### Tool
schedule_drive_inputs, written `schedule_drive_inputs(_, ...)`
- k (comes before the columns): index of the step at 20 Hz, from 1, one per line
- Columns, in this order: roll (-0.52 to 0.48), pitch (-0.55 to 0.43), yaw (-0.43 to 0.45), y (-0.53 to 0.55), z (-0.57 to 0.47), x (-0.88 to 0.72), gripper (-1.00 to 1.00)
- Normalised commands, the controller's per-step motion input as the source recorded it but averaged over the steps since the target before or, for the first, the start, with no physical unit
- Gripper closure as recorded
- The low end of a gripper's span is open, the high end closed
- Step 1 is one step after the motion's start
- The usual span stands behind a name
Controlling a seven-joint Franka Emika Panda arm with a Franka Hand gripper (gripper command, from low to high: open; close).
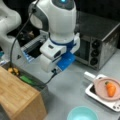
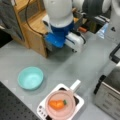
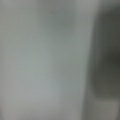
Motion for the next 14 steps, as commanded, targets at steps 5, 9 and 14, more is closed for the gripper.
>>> schedule_drive_inputs(5, -0.164, -0.199, 0.213, -0.17, -0.04, -0.57, -1.0)
schedule_drive_inputs(9, -0.063, -0.185, 0.239, -0.3, -0.06, -0.68, -1.0)
schedule_drive_inputs(14, -0.048, -0.177, 0.165, -0.23, -0.08, -0.48, -1.0)
